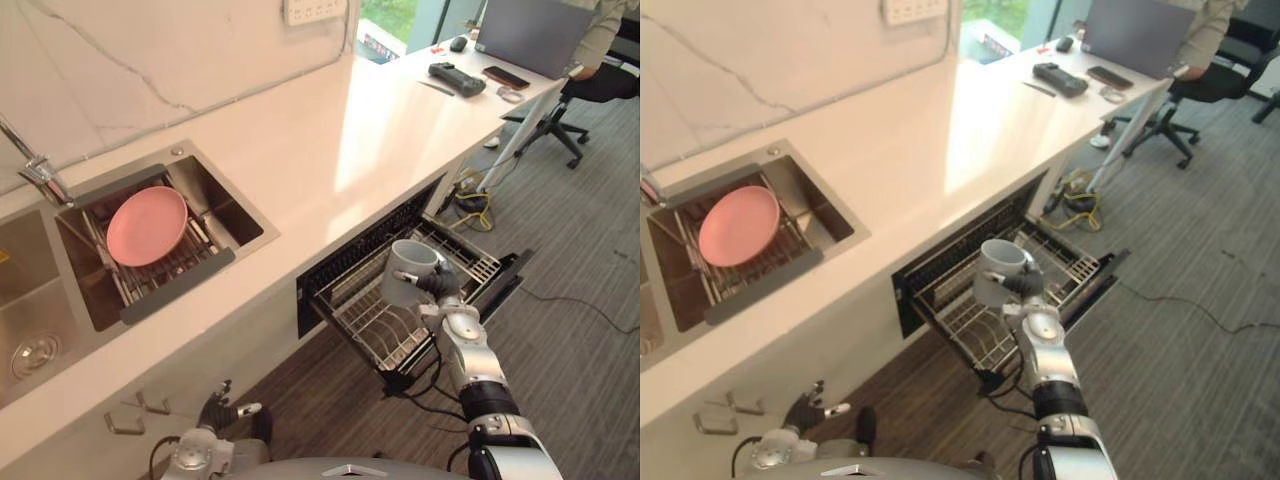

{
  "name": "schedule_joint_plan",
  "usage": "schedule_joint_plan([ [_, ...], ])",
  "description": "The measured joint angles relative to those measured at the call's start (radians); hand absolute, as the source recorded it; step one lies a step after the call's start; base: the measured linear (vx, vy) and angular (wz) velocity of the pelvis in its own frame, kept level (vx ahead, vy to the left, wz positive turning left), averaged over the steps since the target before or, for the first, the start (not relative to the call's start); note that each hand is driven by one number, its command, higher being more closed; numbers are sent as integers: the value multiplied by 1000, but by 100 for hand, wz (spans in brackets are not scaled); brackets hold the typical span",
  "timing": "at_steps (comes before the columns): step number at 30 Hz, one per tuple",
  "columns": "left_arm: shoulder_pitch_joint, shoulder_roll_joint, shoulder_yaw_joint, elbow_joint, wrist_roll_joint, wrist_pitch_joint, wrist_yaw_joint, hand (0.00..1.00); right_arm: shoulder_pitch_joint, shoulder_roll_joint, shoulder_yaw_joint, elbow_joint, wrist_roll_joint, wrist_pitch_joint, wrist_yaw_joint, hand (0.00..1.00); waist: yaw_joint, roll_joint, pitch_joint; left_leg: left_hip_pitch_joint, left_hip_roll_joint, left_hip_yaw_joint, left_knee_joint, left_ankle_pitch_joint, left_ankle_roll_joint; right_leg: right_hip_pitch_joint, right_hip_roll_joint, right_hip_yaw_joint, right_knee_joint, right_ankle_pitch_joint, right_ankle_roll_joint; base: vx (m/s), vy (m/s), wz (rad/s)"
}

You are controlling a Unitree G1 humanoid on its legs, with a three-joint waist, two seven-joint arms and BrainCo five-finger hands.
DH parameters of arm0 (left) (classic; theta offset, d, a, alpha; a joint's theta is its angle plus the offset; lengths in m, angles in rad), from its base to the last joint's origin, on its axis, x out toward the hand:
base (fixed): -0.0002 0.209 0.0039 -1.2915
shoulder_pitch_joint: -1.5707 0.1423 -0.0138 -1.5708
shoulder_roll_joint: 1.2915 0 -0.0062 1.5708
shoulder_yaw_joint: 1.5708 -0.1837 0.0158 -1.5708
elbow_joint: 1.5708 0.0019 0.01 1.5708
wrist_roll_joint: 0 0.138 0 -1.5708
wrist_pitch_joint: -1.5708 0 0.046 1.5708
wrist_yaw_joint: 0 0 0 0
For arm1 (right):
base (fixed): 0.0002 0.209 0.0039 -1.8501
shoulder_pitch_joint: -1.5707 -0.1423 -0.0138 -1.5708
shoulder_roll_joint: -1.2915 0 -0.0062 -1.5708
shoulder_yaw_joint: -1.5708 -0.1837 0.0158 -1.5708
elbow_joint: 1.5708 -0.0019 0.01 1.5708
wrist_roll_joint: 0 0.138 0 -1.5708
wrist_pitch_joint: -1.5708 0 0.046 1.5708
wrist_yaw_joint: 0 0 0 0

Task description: Walk over to the sink, pick up the cup, carry it to the dishwasher, place the cup inside the dishwasher, then close the dishwasher door

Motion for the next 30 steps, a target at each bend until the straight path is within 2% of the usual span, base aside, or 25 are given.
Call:
schedule_joint_plan([
  [5,-26,25,56,80,55,9,-6,0,-101,-90,3,118,-41,10,-25,100,9,16,73,-55,-6,-41,0,21,5,-30,-3,-44,14,-1,1,-48,16,27],
  [7,-21,22,76,122,68,26,-16,0,-153,-126,-2,166,-48,11,-49,100,31,17,119,-82,-7,-46,1,37,15,-52,-3,-51,21,2,-1,-24,3,12],
  [10,-19,22,78,140,68,27,-36,0,-210,-150,-1,208,-77,12,-58,100,49,21,162,-101,-11,-63,1,48,16,-67,-5,-59,28,3,-1,-31,-8,12],
  [16,-41,22,85,140,56,20,-67,0,-383,-249,76,312,-80,11,-48,100,57,50,271,-160,-6,-74,1,71,18,-132,-7,-66,59,2,-9,-64,-8,7],
  [20,-50,26,84,143,55,20,-79,0,-436,-305,116,373,-80,19,-8,100,78,52,303,-204,-5,-86,1,82,17,-186,-10,-59,89,2,-10,-30,-26,1],
  [24,-54,26,78,161,37,15,-79,0,-481,-311,160,406,-80,32,33,100,87,54,323,-240,-4,-93,2,85,11,-222,-9,-60,95,-3,-16,-21,-40,4],
  [30,-63,35,42,190,36,1,-79,0,-536,-327,224,472,-119,33,67,100,120,62,339,-278,-7,-108,6,88,13,-276,-24,-51,154,-26,-7,2,-40,7],
])
